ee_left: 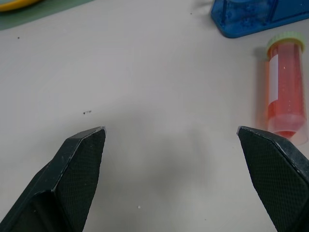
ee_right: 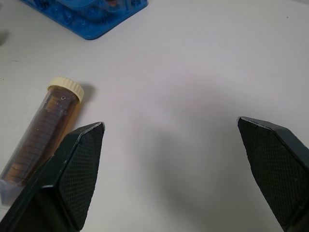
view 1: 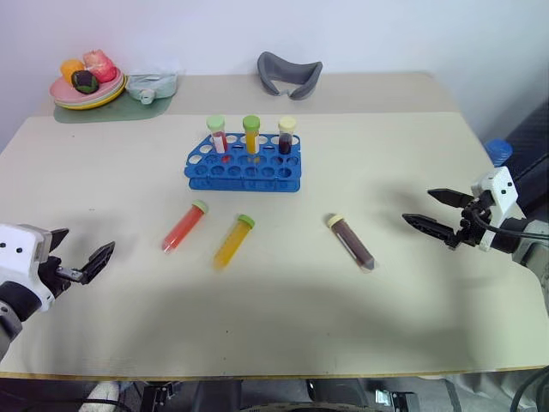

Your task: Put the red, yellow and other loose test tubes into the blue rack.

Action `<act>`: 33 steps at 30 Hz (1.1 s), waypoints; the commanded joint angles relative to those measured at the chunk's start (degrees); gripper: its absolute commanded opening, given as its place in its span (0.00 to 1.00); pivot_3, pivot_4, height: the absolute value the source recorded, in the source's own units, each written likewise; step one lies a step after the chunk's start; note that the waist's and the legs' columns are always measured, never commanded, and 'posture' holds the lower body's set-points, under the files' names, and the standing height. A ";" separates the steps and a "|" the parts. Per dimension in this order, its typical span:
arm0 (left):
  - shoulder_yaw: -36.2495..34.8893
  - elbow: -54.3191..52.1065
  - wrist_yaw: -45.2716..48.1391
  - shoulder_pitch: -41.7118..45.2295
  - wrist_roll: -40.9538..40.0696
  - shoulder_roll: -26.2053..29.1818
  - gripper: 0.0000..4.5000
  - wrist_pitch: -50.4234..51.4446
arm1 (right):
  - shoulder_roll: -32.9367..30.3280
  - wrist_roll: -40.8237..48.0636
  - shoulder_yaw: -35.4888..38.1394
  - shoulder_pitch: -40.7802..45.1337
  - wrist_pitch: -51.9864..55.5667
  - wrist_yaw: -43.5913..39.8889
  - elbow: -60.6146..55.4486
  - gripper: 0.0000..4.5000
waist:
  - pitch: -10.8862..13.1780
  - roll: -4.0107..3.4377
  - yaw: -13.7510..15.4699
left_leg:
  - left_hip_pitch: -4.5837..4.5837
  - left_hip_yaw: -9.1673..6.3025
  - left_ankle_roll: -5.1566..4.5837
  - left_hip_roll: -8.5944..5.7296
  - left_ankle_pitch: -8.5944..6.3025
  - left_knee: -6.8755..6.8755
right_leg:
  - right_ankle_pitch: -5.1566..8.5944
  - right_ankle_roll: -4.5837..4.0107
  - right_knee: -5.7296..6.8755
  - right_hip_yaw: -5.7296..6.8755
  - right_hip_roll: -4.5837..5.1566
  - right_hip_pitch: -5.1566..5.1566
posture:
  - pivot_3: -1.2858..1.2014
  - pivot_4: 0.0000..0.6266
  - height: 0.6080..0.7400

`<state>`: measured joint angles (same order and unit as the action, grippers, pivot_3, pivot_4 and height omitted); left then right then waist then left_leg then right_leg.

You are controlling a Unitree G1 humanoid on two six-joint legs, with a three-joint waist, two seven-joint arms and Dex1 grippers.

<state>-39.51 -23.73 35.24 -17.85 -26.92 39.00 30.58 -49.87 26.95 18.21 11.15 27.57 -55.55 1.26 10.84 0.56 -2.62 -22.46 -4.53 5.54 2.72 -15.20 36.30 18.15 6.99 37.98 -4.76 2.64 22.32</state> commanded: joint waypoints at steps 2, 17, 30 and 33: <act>-1.13 -2.17 -0.57 -0.84 -0.48 -0.42 0.99 -0.27 | -0.26 -0.34 -0.64 1.69 -0.04 0.82 -1.84 1.00 | 0.00 0.00 -0.03 | 0.00 0.00 0.00 0.00 0.00 0.00 | 0.00 0.00 0.00 -0.01 0.00 0.00 | 0.52 0.24 1.00; 6.98 -5.24 -0.19 5.95 -1.10 0.61 0.99 0.24 | 1.50 3.37 -3.52 4.83 13.22 8.61 -15.91 1.00 | 0.00 0.00 0.25 | -0.02 0.01 0.00 0.00 0.00 0.00 | 0.00 0.00 -0.01 -0.02 0.01 0.00 | 0.52 0.24 1.00; 33.22 -4.94 11.24 22.03 -0.76 2.56 0.99 -1.04 | 9.10 10.27 -12.15 20.47 64.83 37.30 -36.76 1.00 | -0.02 -0.01 0.10 | -0.01 -0.03 0.00 0.02 0.01 -0.04 | -0.01 -0.02 0.06 -0.03 -0.07 0.09 | 0.52 0.24 1.00; 35.71 -4.23 11.53 23.48 -0.06 1.66 0.99 -1.49 | 9.79 14.60 -14.81 21.50 64.93 44.68 -34.81 1.00 | -0.02 -0.01 0.35 | -0.13 -0.05 0.00 0.00 0.01 -0.06 | 0.00 -0.02 -0.01 0.00 -0.03 0.13 | 0.52 0.24 1.00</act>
<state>-4.57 -27.51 46.24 4.97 -27.41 40.79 30.44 -39.88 39.18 3.33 31.59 92.05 -14.71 -33.45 10.82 0.56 -2.27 -22.69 -4.57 5.54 2.72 -15.20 36.24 18.15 6.98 37.96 -4.76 2.64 22.53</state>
